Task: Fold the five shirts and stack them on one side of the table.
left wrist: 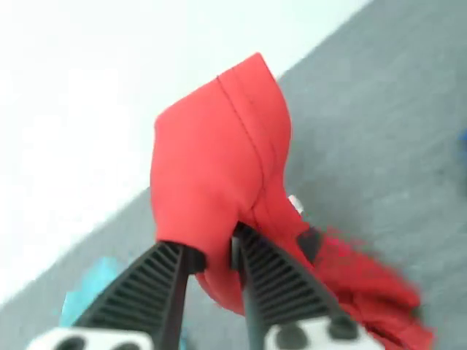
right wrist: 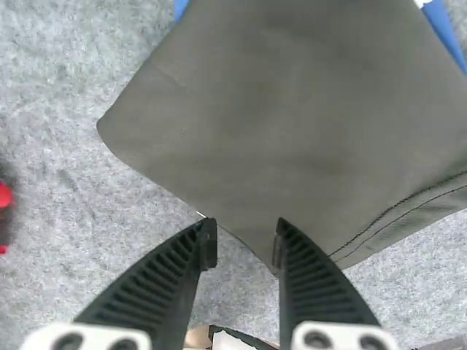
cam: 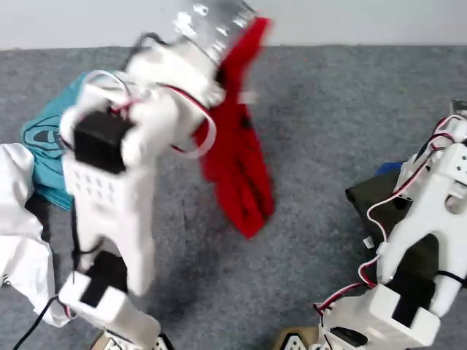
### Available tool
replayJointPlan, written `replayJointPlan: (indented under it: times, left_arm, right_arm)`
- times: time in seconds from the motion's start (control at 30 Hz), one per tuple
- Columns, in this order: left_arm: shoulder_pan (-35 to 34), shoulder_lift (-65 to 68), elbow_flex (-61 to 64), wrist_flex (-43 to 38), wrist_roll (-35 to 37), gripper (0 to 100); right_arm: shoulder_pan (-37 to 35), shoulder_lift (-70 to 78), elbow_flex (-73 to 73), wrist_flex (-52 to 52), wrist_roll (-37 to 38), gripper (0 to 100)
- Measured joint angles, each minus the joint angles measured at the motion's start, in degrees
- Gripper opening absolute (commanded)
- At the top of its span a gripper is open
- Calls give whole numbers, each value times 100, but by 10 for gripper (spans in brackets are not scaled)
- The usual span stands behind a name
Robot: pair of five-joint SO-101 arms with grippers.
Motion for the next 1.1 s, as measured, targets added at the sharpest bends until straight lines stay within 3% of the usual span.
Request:
replayJointPlan:
  times: [0.2, 0.33, 0.73, 0.9, 1.1]
  left_arm:
    - [-1574, 624, 1424, 0, 0, 12]
    - [-2233, 923, 2347, 0, 18, 12]
    - [-3455, 1855, 3701, -18, 18, 12]
    - [-3736, 2154, 3974, -53, 18, 12]
    - [-3727, 2462, 4035, -62, 18, 12]
  right_arm:
    - [-158, 0, 149, 0, 62, 128]
    - [-985, 0, 431, 0, 378, 129]
    - [-5134, 202, 1029, -765, 624, 200]
    - [-6127, 642, 1055, -765, 624, 152]
    - [-6743, 1248, 1055, -1064, 791, 136]
